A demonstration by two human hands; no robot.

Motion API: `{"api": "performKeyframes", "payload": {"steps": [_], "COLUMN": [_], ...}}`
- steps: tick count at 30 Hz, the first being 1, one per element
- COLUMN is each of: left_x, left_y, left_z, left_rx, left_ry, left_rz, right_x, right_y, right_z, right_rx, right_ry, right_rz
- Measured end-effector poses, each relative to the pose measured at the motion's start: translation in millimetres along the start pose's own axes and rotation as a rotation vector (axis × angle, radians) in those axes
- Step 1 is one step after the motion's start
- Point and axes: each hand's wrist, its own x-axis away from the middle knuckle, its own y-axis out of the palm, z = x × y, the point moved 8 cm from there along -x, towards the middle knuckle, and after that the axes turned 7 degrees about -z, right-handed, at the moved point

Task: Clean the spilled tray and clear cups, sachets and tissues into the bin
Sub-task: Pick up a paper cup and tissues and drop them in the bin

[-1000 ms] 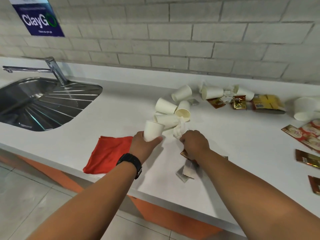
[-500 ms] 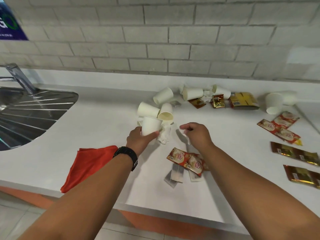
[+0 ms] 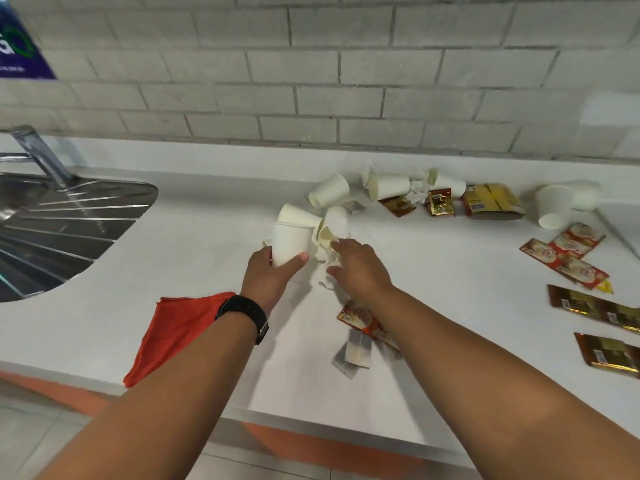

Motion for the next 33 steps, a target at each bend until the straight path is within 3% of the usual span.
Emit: {"api": "performKeyframes", "payload": {"steps": [3,8,17,23,33], "left_x": [4,11,16,20,66], "left_y": [-12,-26,-2,51,199], "left_z": [-2,-13,5,39,98], "left_rx": [-0.003,0.019,-0.021,-0.025,0.013], "left_ry": [0.002,-0.01,0.044,0.122,0.204], "left_rz": [0.009,0.007,-0.056,-0.137,-0.382], "right_x": [0,4,30,69,201], "right_y": [41,40,-18,-58,-133], "right_z": [-9,5,40,66,174], "right_rx": [0.249,0.167,-0.364,-0.591,-0.659], "right_ry": [-0.062,0.006,0.181,0.249,0.411], "right_rz": [-0.199,-0.127,0.093,0.191,0.413]}}
